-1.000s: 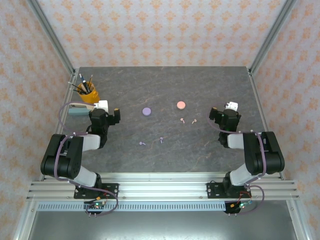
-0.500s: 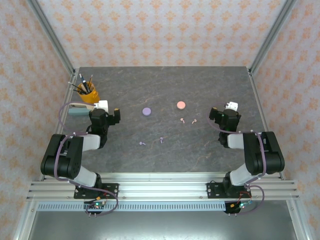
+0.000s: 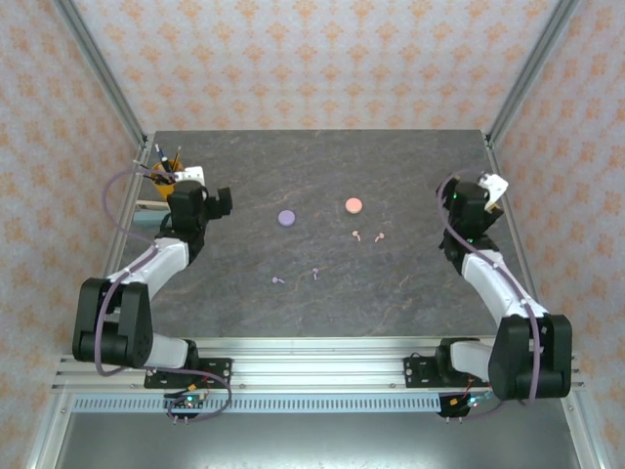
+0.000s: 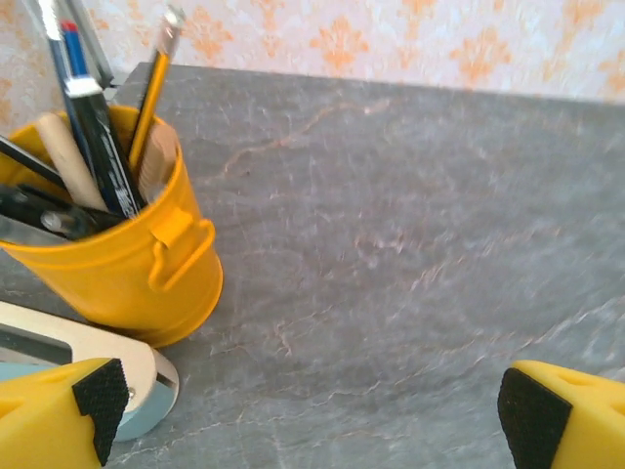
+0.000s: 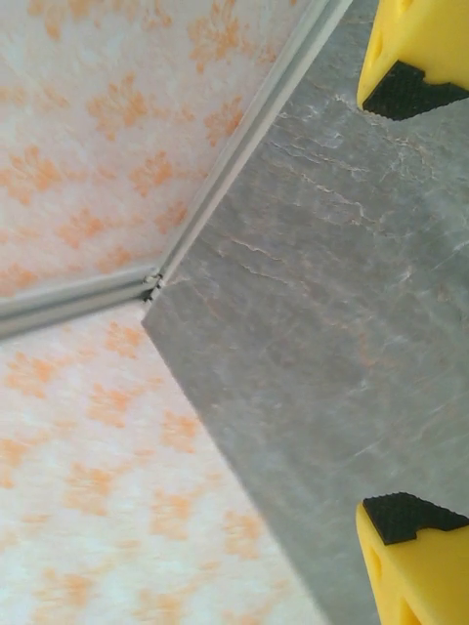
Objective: Insert the wireless bluetooth earbuds into the charging case
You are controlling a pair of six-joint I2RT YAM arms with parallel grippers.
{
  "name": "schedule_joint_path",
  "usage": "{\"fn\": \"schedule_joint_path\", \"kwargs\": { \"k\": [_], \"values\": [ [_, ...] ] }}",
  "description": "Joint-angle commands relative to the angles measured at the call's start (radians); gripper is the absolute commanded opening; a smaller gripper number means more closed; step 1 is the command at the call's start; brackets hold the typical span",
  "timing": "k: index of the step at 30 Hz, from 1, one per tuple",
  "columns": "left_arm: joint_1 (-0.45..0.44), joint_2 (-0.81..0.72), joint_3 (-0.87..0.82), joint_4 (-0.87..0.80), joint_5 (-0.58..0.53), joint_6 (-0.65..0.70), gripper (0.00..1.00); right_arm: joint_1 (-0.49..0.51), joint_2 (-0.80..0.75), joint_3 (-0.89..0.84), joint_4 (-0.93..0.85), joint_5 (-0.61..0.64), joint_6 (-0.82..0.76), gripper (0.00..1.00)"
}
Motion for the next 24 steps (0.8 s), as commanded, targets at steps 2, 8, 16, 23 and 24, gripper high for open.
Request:
{"fn": "schedule_joint_path", "kwargs": {
  "k": [2,8,16,23,24],
  "values": [
    [-0.005,-0.052,0.136,-0.366,0.031,-0.179,1.00,-0.007,0.038,0.163,-0.450,-0.048,0.159,1.00],
    [-0.031,-0.057,0.229,-0.527,0.138,-0.335,1.00,0.023,0.116,0.311,-0.631,-0.390,0.122,0.85],
    [-0.094,0.024,0.335,-0.654,0.201,-0.472,1.00,0.233,0.276,0.474,-0.757,-0.508,0.196,0.76],
    [-0.144,0.212,0.481,-0.670,0.302,-0.516,1.00,0.406,0.422,0.597,-0.804,-0.471,0.296,0.74],
    [-0.157,0.245,0.506,-0.669,0.310,-0.506,1.00,0.419,0.433,0.599,-0.802,-0.464,0.308,0.74]
  ]
}}
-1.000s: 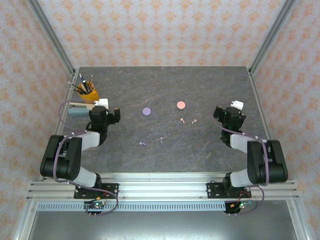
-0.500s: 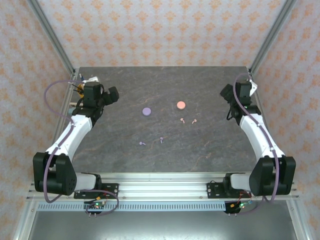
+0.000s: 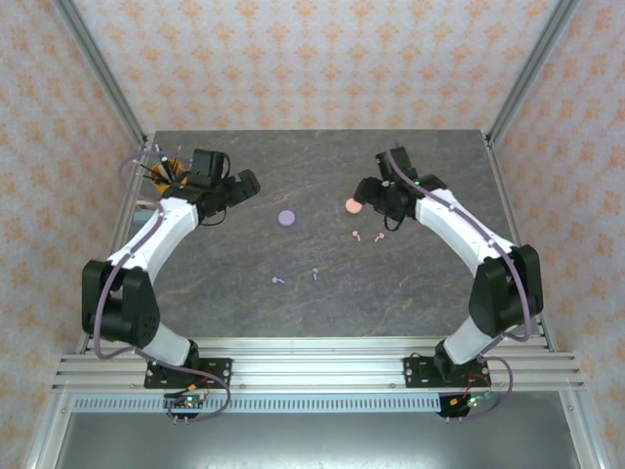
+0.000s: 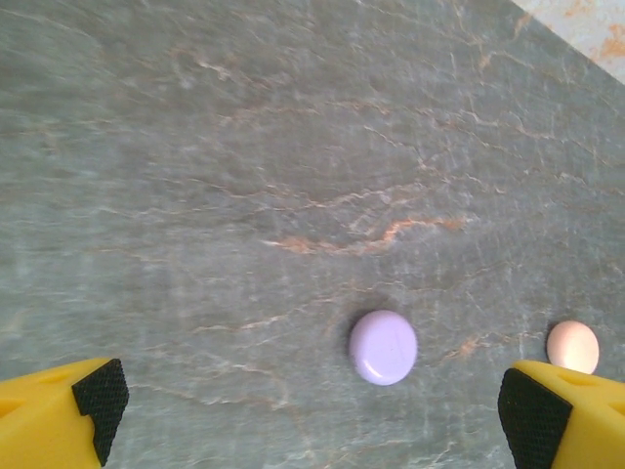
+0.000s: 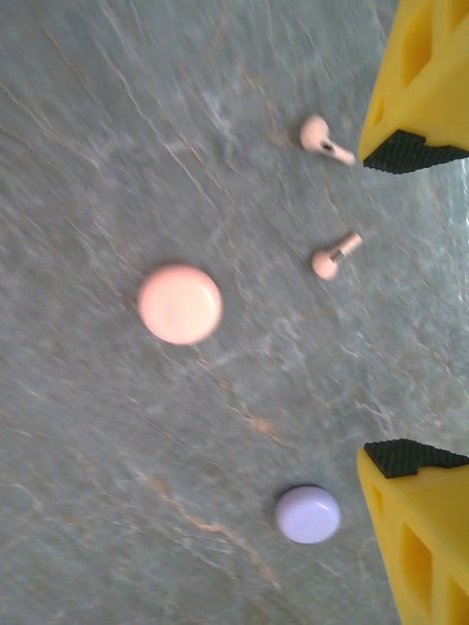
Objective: Insert the wireless bluetooth earbuds into the charging case
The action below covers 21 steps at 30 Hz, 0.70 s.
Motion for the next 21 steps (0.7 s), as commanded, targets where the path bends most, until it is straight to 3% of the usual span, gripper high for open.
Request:
{"fn": "schedule_joint_path", "kwargs": {
  "k": [1,13,21],
  "values": [
    [-0.045,0.092,0.086,-0.034,0.064,-0.010,1.00,0.033,0.016,0.029,-0.060,0.024,0.073,0.74],
    [-0.124,0.484,0.392,-0.074,0.125,0.082,1.00,0.044,-0.025,-0.124,-0.009,0.039,0.097,0.74],
    [-0.160,0.659,0.578,-0.136,0.159,0.100,1.00,0.044,-0.043,-0.154,-0.014,0.044,0.080,0.75]
  ]
}}
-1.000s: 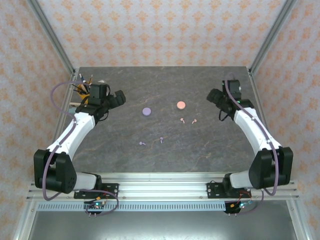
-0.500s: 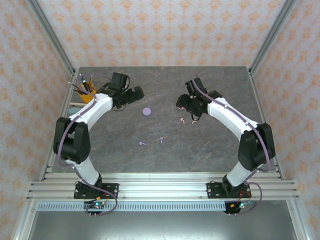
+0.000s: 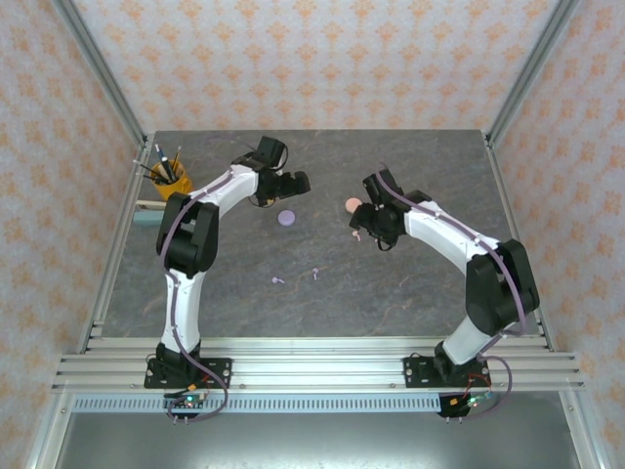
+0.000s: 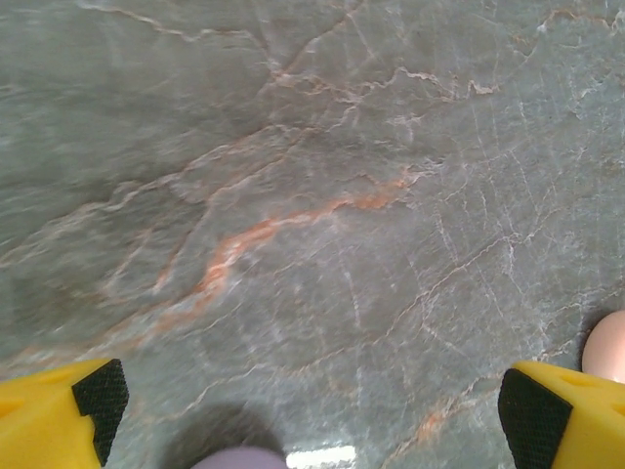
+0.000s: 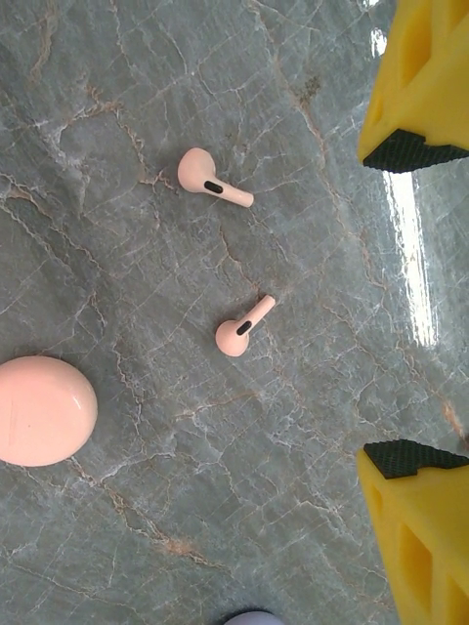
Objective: Insert the wireless bluetooth earbuds into the charging case
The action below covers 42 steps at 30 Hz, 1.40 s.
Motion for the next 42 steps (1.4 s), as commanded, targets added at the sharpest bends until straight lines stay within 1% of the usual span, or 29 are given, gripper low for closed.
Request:
{"fn": "schedule_joint_path", "kwargs": {
  "k": [1,5,10,19,26,29,34,37,42],
  "values": [
    [-0.024,0.027,0.064,-0.059,0.028,0.027,1.00,0.000,-0.043,0.001,-0.014,0.041,-0.010,0.75],
    [-0.042,0.045,0.076,-0.067,0.027,0.033,1.00,0.000,-0.043,0.012,-0.029,0.056,-0.026,0.75],
    [-0.052,0.027,0.033,-0.049,0.021,0.028,1.00,0.000,-0.051,0.018,-0.033,0.050,-0.022,0.75],
    [-0.065,-0.059,-0.112,0.020,0.029,0.002,1.00,0.000,-0.076,0.021,-0.039,0.043,-0.005,0.75],
    [-0.096,-0.159,-0.234,0.095,0.035,-0.025,1.00,0.000,-0.089,0.014,-0.044,0.042,0.006,0.75],
    [-0.107,-0.197,-0.286,0.125,0.027,-0.065,1.00,0.000,-0.090,0.011,-0.039,0.032,0.014,0.75],
    [-0.108,-0.249,-0.334,0.141,-0.017,-0.072,1.00,0.016,-0.083,0.021,-0.037,0.020,0.014,0.74],
    [-0.103,-0.283,-0.335,0.122,-0.058,-0.055,1.00,0.048,-0.052,0.068,-0.059,0.007,-0.040,0.74],
    [-0.063,-0.400,-0.343,0.088,-0.103,-0.042,1.00,0.132,0.072,0.243,-0.146,0.010,-0.227,0.75]
  ]
}}
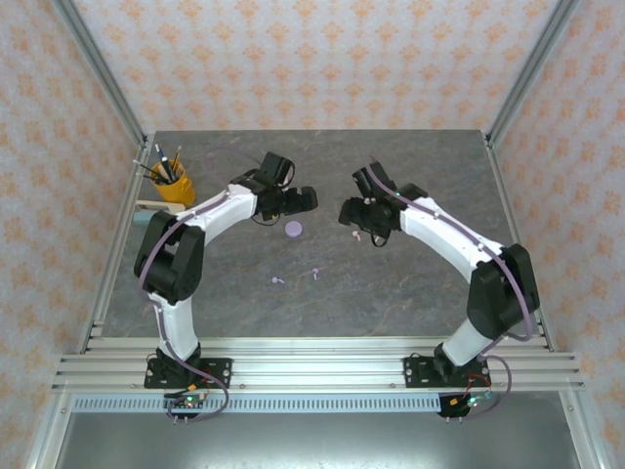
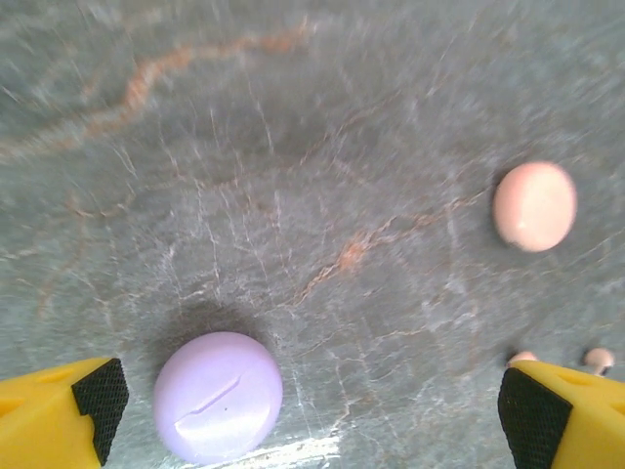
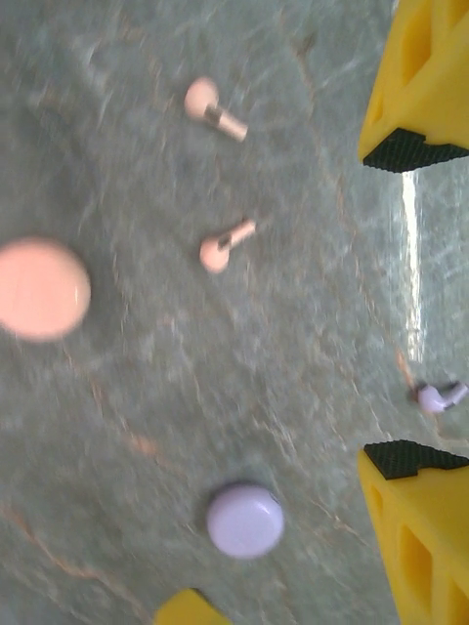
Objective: Insert the wireless bluetooth earbuds into the charging case
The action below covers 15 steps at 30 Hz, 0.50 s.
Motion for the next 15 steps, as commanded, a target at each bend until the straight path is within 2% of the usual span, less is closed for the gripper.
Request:
{"fn": "schedule_joint_path", "kwargs": {
  "k": [1,5,9,15],
  "values": [
    [0.043,-0.106,-0.018,-0.026,-0.072,0.005,1.00,0.057,0.095,0.134,-0.084,0.011,-0.170,0.75],
    [0.115,-0.194,-0.064,-0.041,-0.082,-0.015,1.00,0.117,0.251,0.323,-0.177,0.072,-0.283,0.75],
    [0.191,-0.270,-0.115,-0.058,-0.079,-0.031,1.00,0.148,0.407,0.504,-0.254,0.105,-0.331,0.73],
    [0.251,-0.357,-0.162,-0.109,-0.150,-0.045,1.00,0.192,0.594,0.701,-0.322,0.111,-0.388,0.74]
  ]
}}
